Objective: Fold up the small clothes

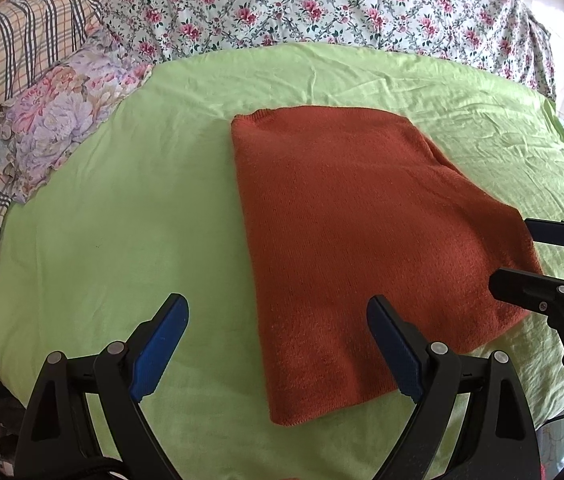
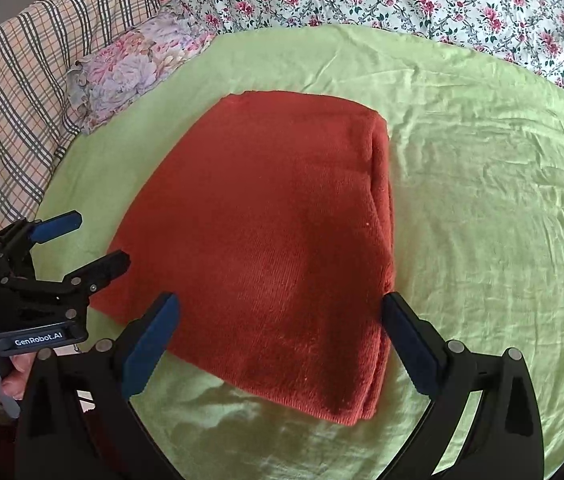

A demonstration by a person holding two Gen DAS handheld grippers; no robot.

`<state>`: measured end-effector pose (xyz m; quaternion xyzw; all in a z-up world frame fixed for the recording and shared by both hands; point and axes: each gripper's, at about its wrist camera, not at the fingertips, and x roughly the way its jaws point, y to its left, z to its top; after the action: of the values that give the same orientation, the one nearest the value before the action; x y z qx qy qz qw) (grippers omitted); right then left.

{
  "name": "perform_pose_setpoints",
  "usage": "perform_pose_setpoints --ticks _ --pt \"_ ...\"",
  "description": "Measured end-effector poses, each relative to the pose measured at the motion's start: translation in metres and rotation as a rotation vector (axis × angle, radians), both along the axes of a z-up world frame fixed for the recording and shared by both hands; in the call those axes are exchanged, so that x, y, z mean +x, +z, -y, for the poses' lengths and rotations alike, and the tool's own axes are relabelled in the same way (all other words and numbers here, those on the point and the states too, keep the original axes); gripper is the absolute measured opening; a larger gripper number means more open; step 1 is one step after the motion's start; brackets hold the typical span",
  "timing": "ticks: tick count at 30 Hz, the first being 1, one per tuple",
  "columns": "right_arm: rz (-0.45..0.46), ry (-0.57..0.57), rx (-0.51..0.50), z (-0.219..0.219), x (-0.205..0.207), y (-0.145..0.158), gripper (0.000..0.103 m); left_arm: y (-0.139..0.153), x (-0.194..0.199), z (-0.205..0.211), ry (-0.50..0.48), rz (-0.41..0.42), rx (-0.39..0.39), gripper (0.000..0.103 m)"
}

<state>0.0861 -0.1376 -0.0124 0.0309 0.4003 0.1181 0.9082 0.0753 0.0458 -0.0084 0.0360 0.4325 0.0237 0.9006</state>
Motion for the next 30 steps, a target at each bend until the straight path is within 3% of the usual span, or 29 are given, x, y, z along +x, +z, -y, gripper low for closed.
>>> perform_pose_setpoints --ticks 30 --pt "-0.001 -0.013 0.021 0.0004 -0.0017 -0.0011 0.100 0.0067 -0.0072 0.0086 -0.022 0.018 -0.013 0.092"
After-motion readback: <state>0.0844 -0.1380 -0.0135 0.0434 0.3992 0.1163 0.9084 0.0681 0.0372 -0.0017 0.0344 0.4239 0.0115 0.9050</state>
